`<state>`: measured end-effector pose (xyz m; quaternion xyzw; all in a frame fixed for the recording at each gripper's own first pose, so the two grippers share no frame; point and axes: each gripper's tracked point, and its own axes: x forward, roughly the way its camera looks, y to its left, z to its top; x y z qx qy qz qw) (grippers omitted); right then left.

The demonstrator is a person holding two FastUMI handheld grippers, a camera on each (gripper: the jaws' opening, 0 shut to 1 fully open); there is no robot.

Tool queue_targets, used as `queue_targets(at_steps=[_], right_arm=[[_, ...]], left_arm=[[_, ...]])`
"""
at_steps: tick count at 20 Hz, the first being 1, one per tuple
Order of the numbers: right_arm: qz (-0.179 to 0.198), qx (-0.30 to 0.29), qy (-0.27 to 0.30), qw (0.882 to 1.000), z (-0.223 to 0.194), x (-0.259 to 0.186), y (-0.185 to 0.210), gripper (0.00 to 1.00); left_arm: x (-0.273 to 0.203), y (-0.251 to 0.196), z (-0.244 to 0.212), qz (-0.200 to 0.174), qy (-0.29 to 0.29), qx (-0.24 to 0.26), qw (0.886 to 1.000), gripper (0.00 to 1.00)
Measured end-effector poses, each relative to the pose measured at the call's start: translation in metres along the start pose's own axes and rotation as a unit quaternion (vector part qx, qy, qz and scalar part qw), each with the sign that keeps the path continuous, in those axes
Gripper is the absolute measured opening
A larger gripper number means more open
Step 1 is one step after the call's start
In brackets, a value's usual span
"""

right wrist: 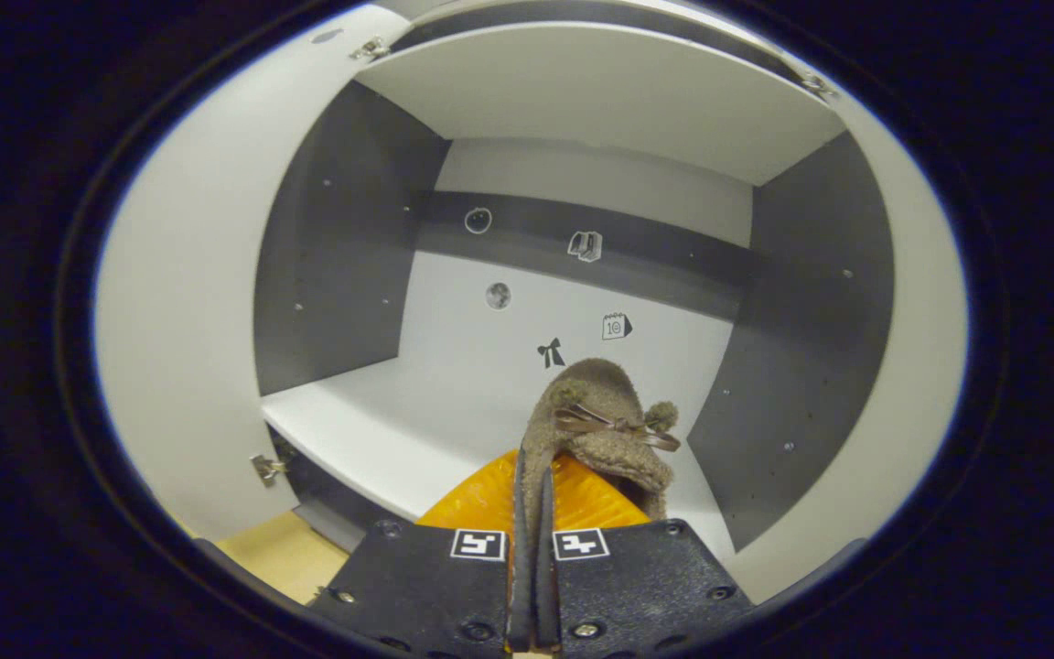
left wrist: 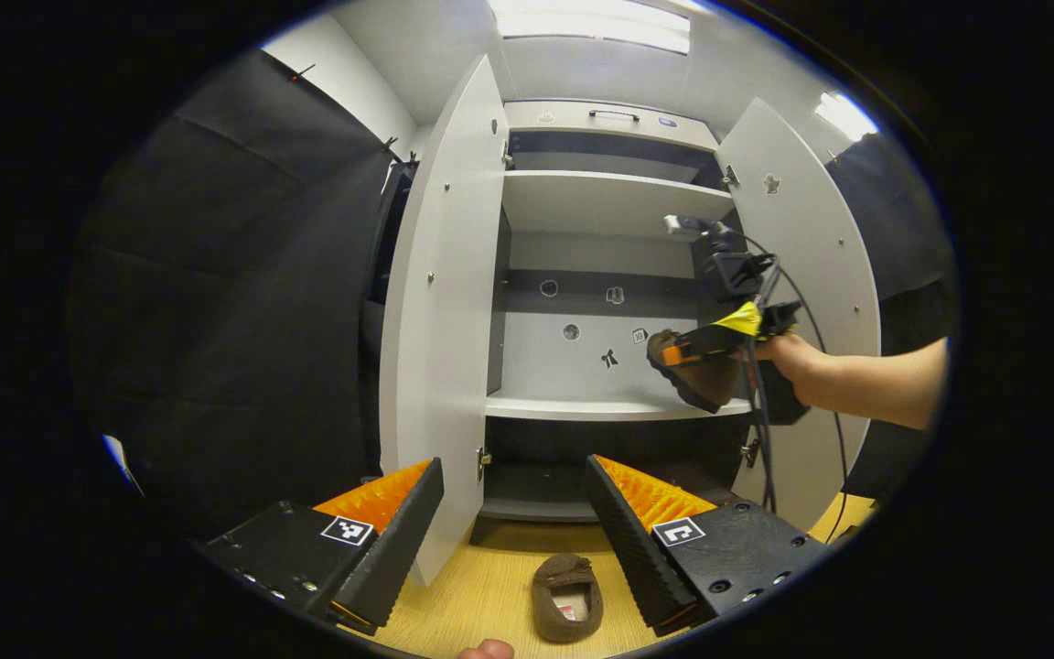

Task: Grab one shoe with the right hand and put it into the shoe cabinet, grab the other shoe with the left hand and put it into the shoe cabinet; then close the right door with the right hand and the left door with the left hand.

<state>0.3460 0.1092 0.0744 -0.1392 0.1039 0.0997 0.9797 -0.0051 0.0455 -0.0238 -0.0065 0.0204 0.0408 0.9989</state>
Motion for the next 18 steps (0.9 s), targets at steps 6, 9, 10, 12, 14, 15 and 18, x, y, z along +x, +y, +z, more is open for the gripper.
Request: queue_targets(at_steps=[6, 9, 10, 12, 14, 15, 18], right_arm=[[-0.017, -0.016, 0.123, 0.992, -0.018, 0.068, 0.002, 0.06], [-0.026, -0.024, 0.162, 0.986, -0.027, 0.080, 0.006, 0.07], [-0.041, -0.027, 0.161, 0.986, -0.025, 0.080, 0.002, 0.07], [-0.052, -0.023, 0.166, 0.984, -0.027, 0.084, 0.003, 0.13], [-0.047, -0.023, 0.178, 0.983, -0.028, 0.080, 0.009, 0.27], [-0.045, -0.022, 0.174, 0.984, -0.023, 0.075, 0.012, 0.51], [-0.034, -0.016, 0.141, 0.989, -0.001, 0.050, 0.013, 0.43]], left_arm=[[-0.002, 0.009, -0.003, 0.016, 0.005, -0.004, 1.000, 0.95], [-0.003, 0.016, -0.005, 0.025, 0.005, -0.012, 1.000, 0.95], [-0.002, 0.018, -0.004, 0.028, 0.005, -0.013, 1.000, 0.95], [-0.001, 0.020, -0.004, 0.030, 0.006, -0.016, 0.999, 0.95], [-0.002, 0.022, 0.000, 0.030, -0.001, -0.019, 0.999, 0.95], [-0.003, 0.022, 0.003, 0.031, -0.006, -0.019, 0.999, 0.95], [-0.001, 0.023, 0.000, 0.029, -0.008, -0.020, 0.999, 0.95]])
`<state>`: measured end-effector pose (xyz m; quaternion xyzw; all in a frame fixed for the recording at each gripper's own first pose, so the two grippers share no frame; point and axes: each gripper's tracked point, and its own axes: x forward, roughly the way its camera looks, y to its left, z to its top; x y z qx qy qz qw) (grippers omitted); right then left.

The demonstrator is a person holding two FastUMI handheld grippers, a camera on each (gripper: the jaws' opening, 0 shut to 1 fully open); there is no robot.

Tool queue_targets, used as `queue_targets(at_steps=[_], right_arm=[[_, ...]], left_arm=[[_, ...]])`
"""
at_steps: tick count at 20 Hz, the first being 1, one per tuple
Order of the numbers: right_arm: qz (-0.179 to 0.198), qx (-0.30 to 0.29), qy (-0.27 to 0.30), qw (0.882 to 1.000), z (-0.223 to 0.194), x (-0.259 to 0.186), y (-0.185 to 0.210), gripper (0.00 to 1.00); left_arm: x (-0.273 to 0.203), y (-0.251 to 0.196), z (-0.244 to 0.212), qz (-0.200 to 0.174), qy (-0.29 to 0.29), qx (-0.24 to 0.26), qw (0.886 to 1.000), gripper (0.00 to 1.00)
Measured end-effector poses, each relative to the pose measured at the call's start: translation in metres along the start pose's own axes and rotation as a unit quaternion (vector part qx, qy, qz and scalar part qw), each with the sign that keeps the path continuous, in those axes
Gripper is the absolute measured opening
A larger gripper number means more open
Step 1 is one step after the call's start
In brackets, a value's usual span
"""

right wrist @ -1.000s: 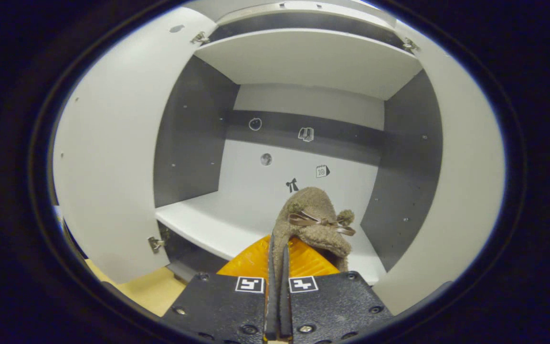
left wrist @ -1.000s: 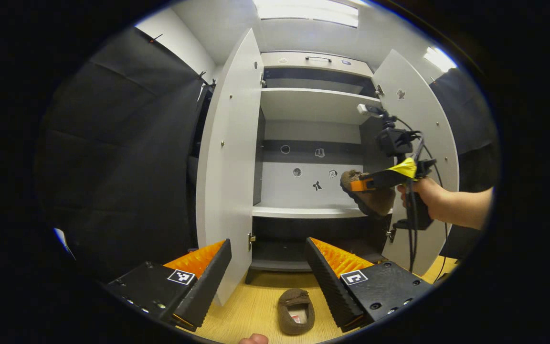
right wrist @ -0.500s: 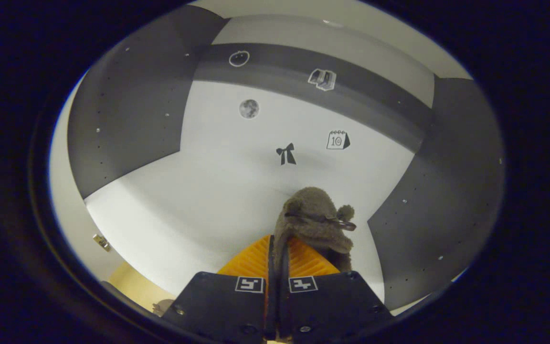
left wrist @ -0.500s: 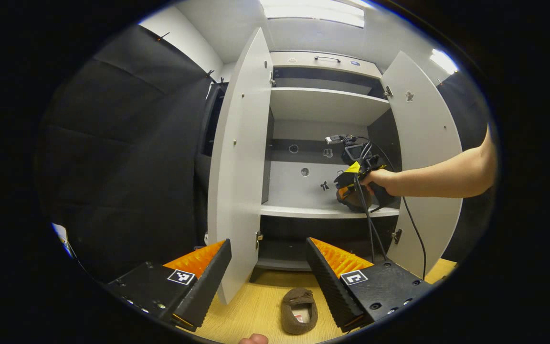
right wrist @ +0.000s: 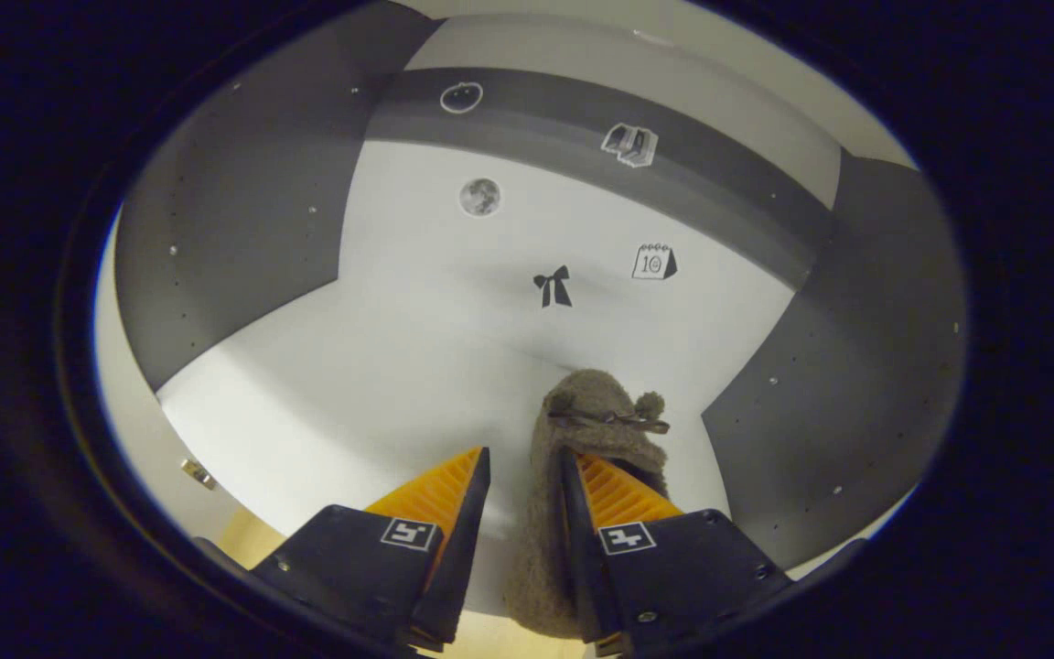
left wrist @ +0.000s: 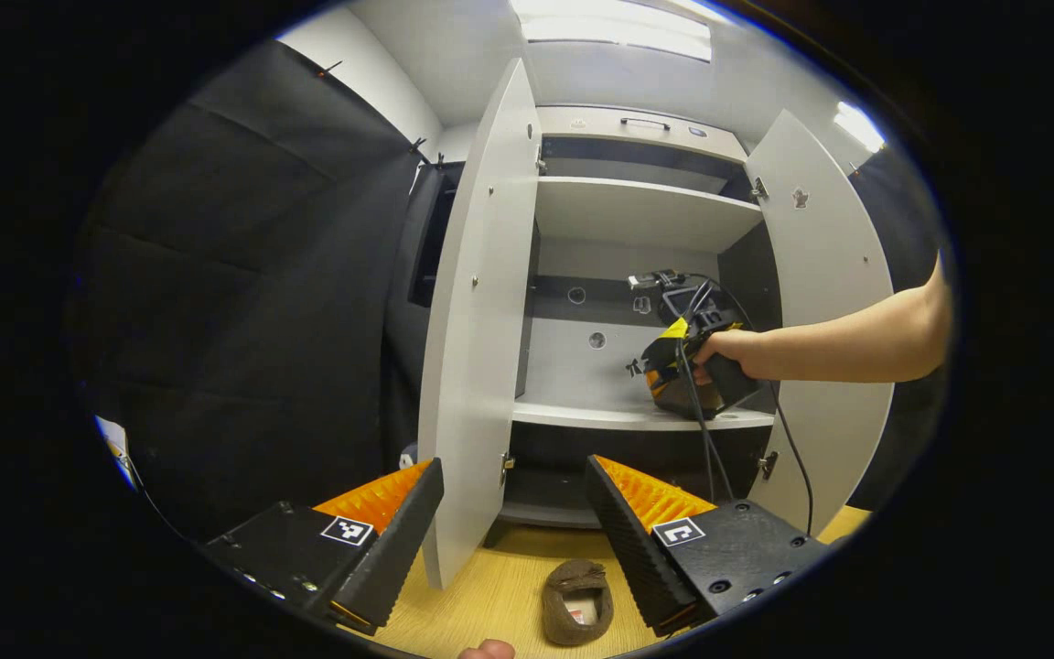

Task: Grab one shoe with the right hand and put it into the shoe cabinet, grab the other shoe with the left hand and put it into the shoe cabinet; then close the right door with the right hand and the left door with the left hand.

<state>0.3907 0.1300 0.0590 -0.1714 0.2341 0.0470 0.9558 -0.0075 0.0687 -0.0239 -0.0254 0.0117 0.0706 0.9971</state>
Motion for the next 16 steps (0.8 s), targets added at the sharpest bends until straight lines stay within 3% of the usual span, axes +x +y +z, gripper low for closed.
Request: queue_targets(at_steps=[1, 2, 3, 5, 6, 8, 10, 14, 15, 16], right_arm=[[0.006, 0.002, -0.015, 1.000, 0.006, -0.013, -0.001, 0.53], [0.013, 0.006, -0.030, 0.999, 0.011, -0.027, -0.002, 0.53], [0.021, 0.012, -0.047, 0.999, 0.016, -0.043, -0.004, 0.60], [0.035, 0.026, -0.084, 0.996, 0.022, -0.079, -0.009, 0.63], [0.036, 0.030, -0.103, 0.994, 0.023, -0.095, -0.015, 0.56], [0.034, 0.035, -0.138, 0.989, 0.017, -0.130, -0.025, 0.61], [0.040, 0.054, -0.172, 0.983, 0.004, -0.164, -0.027, 0.73], [0.059, 0.104, -0.212, 0.970, -0.049, -0.214, -0.023, 0.73], [0.063, 0.115, -0.218, 0.967, -0.065, -0.221, -0.020, 0.79], [0.058, 0.125, -0.224, 0.965, -0.081, -0.226, -0.021, 0.74]], left_arm=[[0.000, 0.000, -0.001, -0.001, 0.002, -0.001, 1.000, 0.95], [0.000, -0.002, -0.004, -0.002, 0.004, -0.001, 1.000, 0.95], [-0.001, -0.002, -0.005, -0.004, 0.006, -0.002, 1.000, 0.95], [0.003, -0.003, -0.010, -0.010, 0.012, -0.004, 1.000, 0.95], [0.004, -0.005, -0.013, -0.013, 0.015, -0.006, 1.000, 0.95], [0.006, -0.010, -0.018, -0.021, 0.021, -0.009, 1.000, 0.95], [0.005, -0.017, -0.021, -0.031, 0.025, -0.007, 0.999, 0.95], [0.006, -0.034, -0.023, -0.056, 0.025, 0.000, 0.998, 0.95], [0.005, -0.039, -0.024, -0.063, 0.028, 0.001, 0.998, 0.95], [0.006, -0.044, -0.025, -0.070, 0.029, 0.002, 0.997, 0.95]])
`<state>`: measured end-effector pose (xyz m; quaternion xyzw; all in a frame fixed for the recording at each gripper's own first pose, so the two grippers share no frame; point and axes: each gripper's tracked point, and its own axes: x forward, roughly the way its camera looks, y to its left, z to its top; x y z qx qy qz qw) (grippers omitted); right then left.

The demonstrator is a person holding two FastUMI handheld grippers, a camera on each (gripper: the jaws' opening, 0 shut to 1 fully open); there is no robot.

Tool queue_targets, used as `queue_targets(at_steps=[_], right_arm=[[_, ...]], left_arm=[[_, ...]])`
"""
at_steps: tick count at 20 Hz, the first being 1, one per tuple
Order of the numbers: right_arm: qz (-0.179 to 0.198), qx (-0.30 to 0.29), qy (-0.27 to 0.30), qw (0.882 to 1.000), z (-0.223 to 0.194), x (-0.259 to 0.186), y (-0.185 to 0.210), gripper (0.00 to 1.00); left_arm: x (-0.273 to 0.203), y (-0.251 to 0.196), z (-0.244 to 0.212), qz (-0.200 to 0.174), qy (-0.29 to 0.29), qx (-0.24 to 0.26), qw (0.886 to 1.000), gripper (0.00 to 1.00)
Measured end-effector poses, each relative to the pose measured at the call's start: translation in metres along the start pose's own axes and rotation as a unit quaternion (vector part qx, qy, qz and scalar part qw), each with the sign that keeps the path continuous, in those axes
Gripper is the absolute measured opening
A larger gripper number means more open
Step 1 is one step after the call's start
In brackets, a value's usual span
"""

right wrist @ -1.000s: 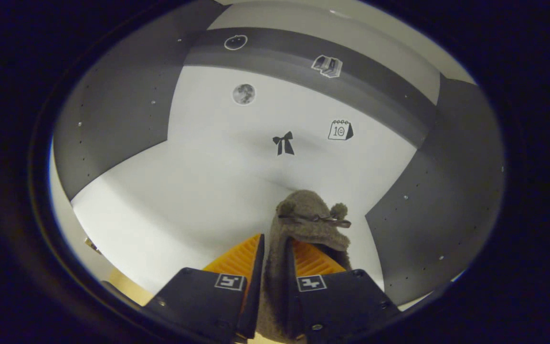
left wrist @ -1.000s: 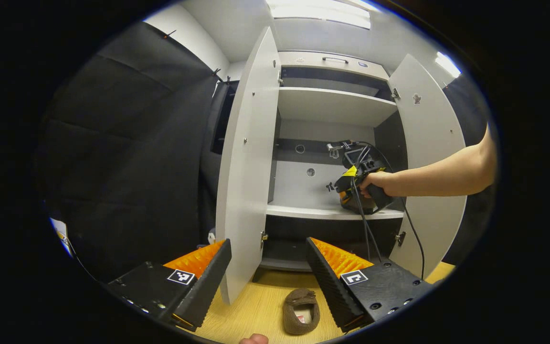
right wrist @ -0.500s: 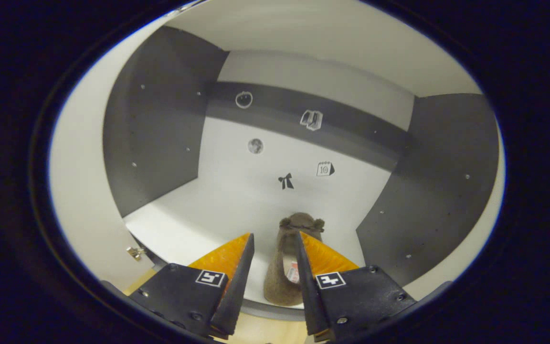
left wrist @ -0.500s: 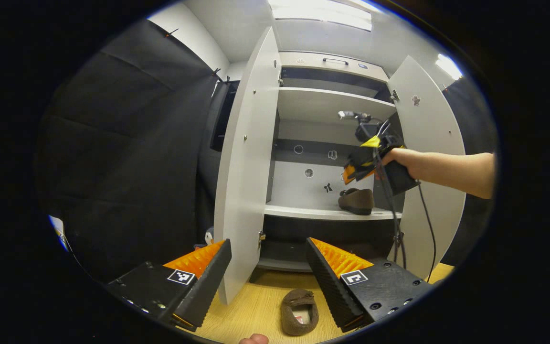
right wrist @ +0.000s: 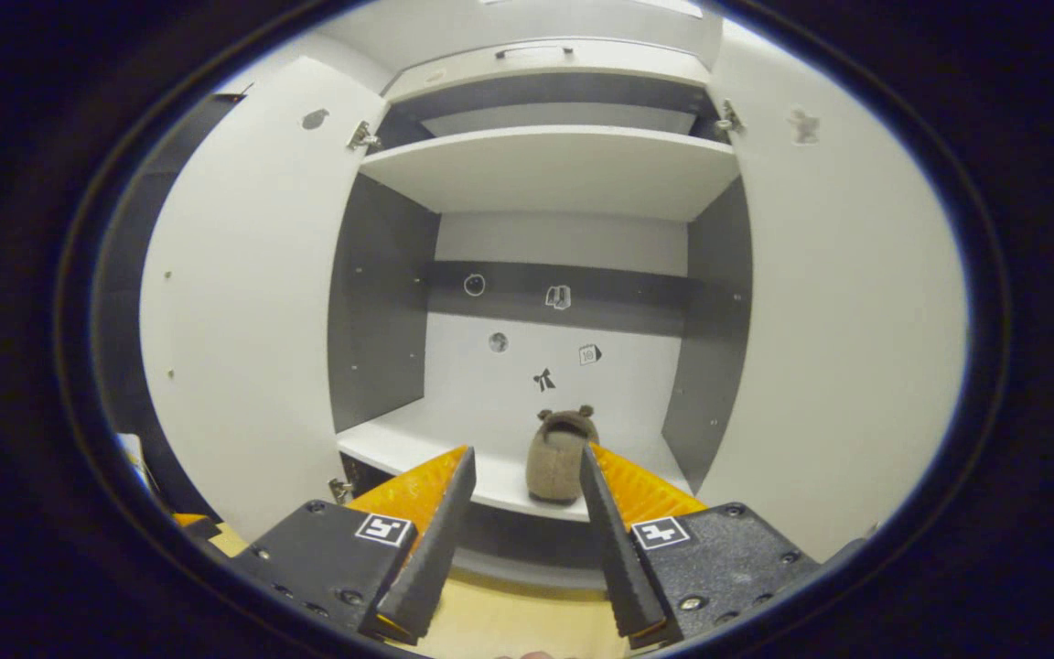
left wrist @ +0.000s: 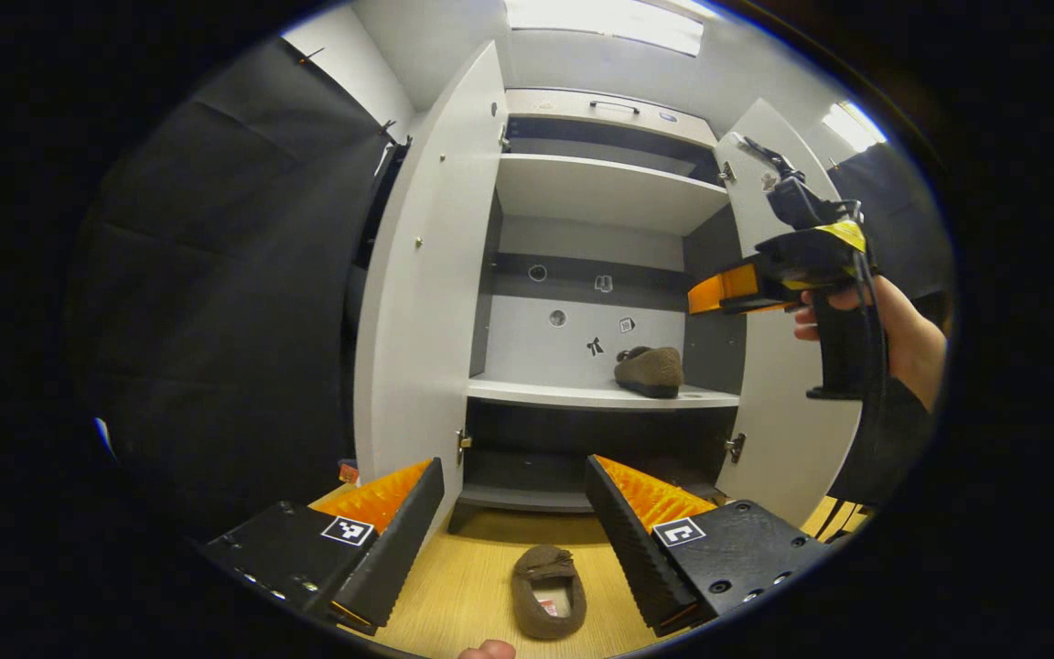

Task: Grab one shoe with the right hand and put it into the shoe cabinet, grab the other shoe with the left hand and put it into the shoe cabinet; then close the right door with the right hand and the left door with the left hand.

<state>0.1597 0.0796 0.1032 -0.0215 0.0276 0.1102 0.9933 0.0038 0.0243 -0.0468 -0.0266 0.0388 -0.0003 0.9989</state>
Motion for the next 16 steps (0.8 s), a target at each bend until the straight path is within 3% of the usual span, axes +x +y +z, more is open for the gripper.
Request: queue_targets(at_steps=[1, 5, 6, 8, 9, 11, 16], right_arm=[[-0.010, 0.004, -0.009, 1.000, -0.011, -0.012, -0.005, 0.79], [-0.061, 0.003, -0.036, 0.997, -0.058, -0.052, -0.029, 0.76], [-0.072, 0.002, -0.037, 0.997, -0.069, -0.061, -0.036, 0.80], [-0.088, 0.001, -0.034, 0.996, -0.090, -0.076, -0.044, 0.76], [-0.098, -0.005, -0.035, 0.995, -0.101, -0.083, -0.049, 0.80], [-0.120, -0.031, -0.036, 0.992, -0.126, -0.094, -0.057, 0.78], [-0.094, -0.035, 0.015, 0.995, -0.196, -0.113, -0.034, 0.85]], left_arm=[[0.001, -0.005, -0.001, -0.007, 0.000, -0.001, 1.000, 0.95], [0.002, -0.021, -0.005, -0.028, 0.009, 0.003, 1.000, 0.95], [0.001, -0.023, -0.006, -0.030, 0.012, 0.007, 0.999, 0.95], [0.000, -0.029, -0.010, -0.036, 0.017, 0.010, 0.999, 0.95], [-0.002, -0.032, -0.012, -0.040, 0.020, 0.010, 0.999, 0.95], [-0.002, -0.035, -0.018, -0.043, 0.031, 0.014, 0.999, 0.95], [-0.004, -0.044, -0.042, -0.053, 0.069, 0.011, 0.996, 0.95]])
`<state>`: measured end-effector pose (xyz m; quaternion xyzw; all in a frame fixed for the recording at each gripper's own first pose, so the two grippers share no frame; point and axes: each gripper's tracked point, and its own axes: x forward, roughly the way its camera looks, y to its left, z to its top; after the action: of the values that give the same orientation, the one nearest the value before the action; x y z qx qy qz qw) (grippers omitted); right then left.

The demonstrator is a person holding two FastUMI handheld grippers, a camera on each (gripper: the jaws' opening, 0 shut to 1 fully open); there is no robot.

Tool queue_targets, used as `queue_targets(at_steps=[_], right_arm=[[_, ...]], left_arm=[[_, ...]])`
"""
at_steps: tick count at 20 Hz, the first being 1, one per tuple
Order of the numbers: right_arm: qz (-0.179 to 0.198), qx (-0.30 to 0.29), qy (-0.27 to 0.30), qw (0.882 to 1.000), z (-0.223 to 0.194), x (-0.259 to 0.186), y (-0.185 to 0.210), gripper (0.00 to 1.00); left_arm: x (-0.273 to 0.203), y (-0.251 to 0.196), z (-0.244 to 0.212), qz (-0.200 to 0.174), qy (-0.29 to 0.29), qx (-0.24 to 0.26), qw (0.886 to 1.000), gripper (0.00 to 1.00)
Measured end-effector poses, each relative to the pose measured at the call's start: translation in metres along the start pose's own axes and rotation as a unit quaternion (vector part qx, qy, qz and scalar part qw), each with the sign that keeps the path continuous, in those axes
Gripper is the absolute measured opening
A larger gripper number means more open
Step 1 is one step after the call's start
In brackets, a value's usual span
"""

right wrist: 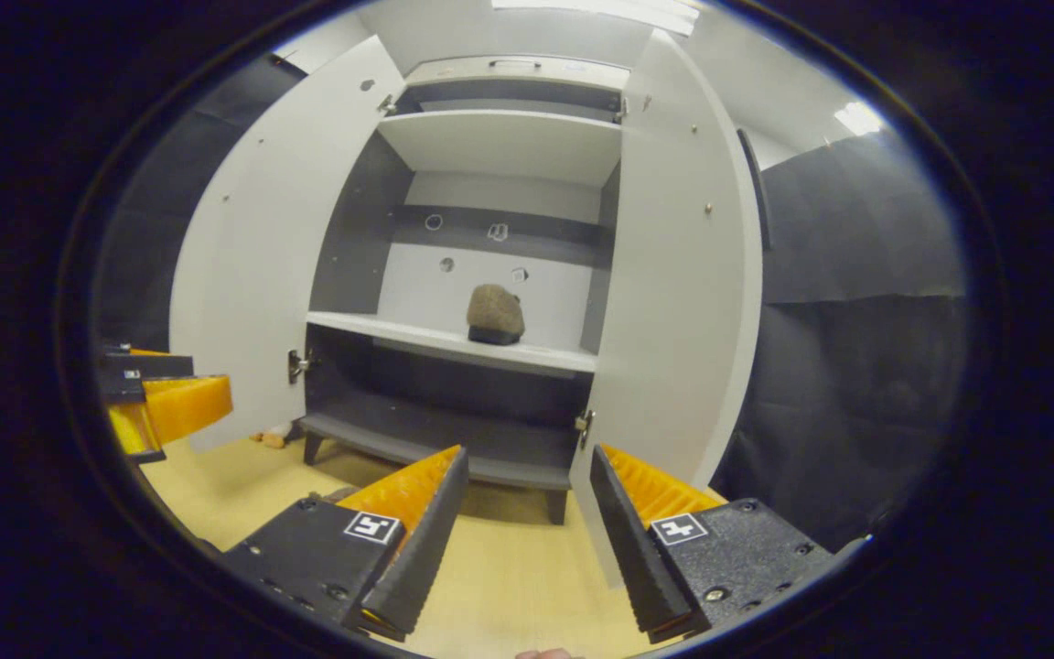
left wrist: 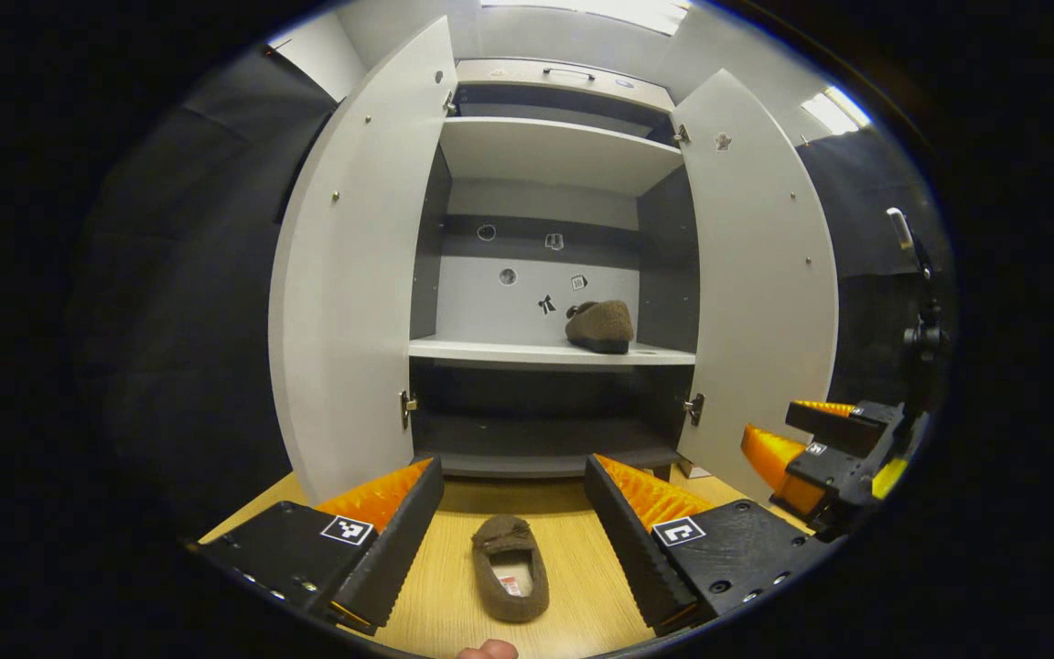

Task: Grab one shoe with the right hand and put it into the shoe cabinet, grab the other shoe with the left hand and put it into the shoe cabinet; then close the right door with the right hand and the left door with the left hand.

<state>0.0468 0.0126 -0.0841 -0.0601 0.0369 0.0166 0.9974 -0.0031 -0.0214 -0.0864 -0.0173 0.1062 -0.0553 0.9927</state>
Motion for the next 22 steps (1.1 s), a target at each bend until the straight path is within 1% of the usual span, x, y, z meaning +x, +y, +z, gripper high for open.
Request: queue_targets(at_steps=[1, 2, 4, 6, 10, 13, 16, 18, 20, 22], right_arm=[[0.003, 0.001, 0.005, 1.000, -0.006, -0.004, 0.003, 0.96], [0.008, 0.001, 0.007, 1.000, -0.010, -0.008, 0.007, 0.94], [0.010, -0.006, 0.011, 1.000, -0.015, -0.013, 0.009, 0.94], [0.015, -0.010, 0.016, 1.000, -0.017, -0.015, 0.009, 0.94], [0.013, 0.005, 0.021, 1.000, -0.021, -0.016, 0.002, 0.94], [0.006, 0.006, 0.026, 1.000, -0.023, -0.016, -0.005, 0.94], [-0.001, -0.001, 0.033, 0.999, -0.027, -0.014, -0.012, 0.94], [-0.001, -0.001, 0.040, 0.999, -0.028, -0.012, -0.014, 0.94], [-0.003, -0.003, 0.042, 0.999, -0.028, -0.010, -0.016, 0.94], [-0.007, -0.006, 0.044, 0.999, -0.029, -0.008, -0.017, 0.94]], left_arm=[[0.000, 0.000, -0.006, -0.001, 0.010, -0.002, 1.000, 0.95], [0.001, -0.001, -0.014, -0.003, 0.025, -0.005, 1.000, 0.95], [0.003, 0.001, -0.032, -0.004, 0.058, -0.019, 0.998, 0.95], [0.006, 0.002, -0.056, -0.008, 0.101, -0.043, 0.994, 0.95], [0.019, 0.013, -0.116, -0.008, 0.185, -0.085, 0.979, 0.95], [0.036, 0.030, -0.159, 0.015, 0.233, -0.109, 0.966, 0.95], [0.053, 0.049, -0.193, 0.038, 0.261, -0.106, 0.959, 0.96], [0.064, 0.057, -0.213, 0.046, 0.276, -0.100, 0.955, 0.96], [0.073, 0.063, -0.231, 0.053, 0.295, -0.106, 0.948, 0.96], [0.086, 0.066, -0.240, 0.056, 0.302, -0.114, 0.945, 0.96]])
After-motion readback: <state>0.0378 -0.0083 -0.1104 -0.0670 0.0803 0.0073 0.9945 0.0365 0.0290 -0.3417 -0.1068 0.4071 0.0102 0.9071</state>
